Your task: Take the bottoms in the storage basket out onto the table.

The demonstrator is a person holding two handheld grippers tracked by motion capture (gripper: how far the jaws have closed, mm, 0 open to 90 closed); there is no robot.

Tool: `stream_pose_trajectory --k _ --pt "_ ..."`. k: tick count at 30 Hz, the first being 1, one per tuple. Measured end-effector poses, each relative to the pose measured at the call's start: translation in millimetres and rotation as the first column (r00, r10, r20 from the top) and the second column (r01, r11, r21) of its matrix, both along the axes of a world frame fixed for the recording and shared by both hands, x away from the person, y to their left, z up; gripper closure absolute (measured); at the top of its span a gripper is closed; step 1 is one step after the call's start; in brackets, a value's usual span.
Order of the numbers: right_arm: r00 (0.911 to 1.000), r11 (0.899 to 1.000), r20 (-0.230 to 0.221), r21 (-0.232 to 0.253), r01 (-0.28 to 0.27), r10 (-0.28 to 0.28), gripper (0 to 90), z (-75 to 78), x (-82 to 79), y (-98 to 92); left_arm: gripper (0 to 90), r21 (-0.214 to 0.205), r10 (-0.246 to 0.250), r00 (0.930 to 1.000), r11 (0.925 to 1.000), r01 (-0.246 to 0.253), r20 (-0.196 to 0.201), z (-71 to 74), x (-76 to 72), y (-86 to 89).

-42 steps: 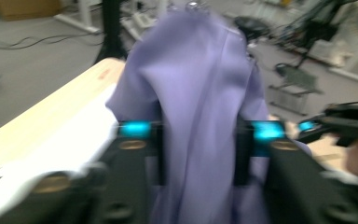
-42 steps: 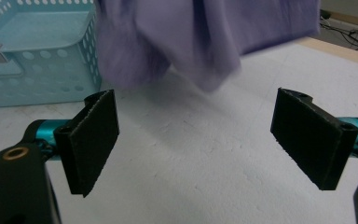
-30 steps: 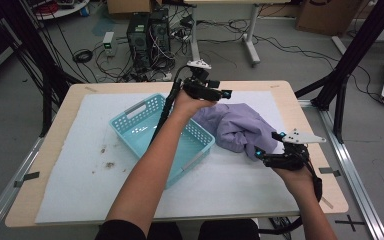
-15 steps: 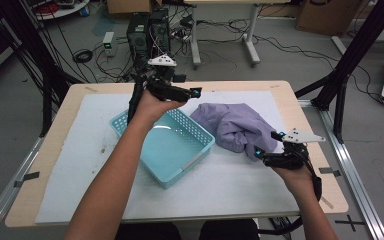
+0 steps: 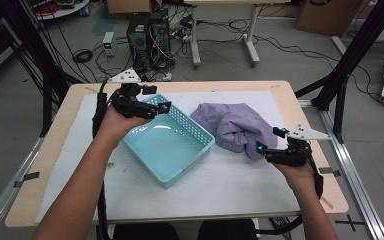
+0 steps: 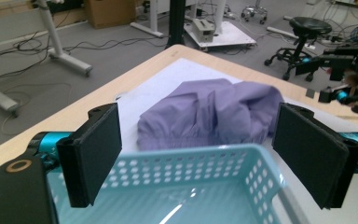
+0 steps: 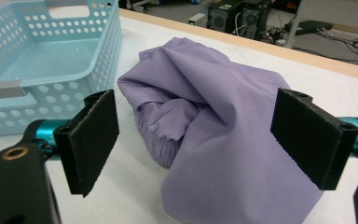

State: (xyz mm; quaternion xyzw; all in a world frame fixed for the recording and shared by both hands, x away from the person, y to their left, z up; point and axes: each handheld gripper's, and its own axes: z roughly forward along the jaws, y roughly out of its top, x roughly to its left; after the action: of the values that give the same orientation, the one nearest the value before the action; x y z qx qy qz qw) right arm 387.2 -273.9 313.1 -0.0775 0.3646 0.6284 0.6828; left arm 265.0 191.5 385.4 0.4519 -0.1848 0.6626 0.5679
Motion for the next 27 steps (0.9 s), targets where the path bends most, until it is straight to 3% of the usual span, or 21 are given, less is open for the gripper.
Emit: stream_pose_trajectory --k 7,16,21,27 --pt "1.0000 1.000 0.002 0.008 0.006 -0.006 15.4 1.1 1.1 -2.2 15.7 -0.026 -0.013 0.9999 0.9996 0.013 -0.005 -11.4 11.4 29.1" --pt "0.9999 1.000 -0.001 0.002 0.016 -0.016 15.4 0.8 1.9 -4.1 15.7 -0.037 0.004 1.0000 0.9993 -0.004 0.009 -27.1 24.7 45.6" --pt "0.9997 1.000 -0.020 0.010 0.013 -0.013 15.4 2.9 5.9 -4.5 15.7 -0.034 -0.002 1.0000 0.9994 0.002 -0.007 -27.9 29.6 48.9" --pt "0.9999 1.000 -0.001 0.009 0.016 -0.016 15.4 1.8 2.4 -5.2 15.7 -0.038 0.005 1.0000 0.9993 -0.005 -0.008 -30.5 33.8 49.3"
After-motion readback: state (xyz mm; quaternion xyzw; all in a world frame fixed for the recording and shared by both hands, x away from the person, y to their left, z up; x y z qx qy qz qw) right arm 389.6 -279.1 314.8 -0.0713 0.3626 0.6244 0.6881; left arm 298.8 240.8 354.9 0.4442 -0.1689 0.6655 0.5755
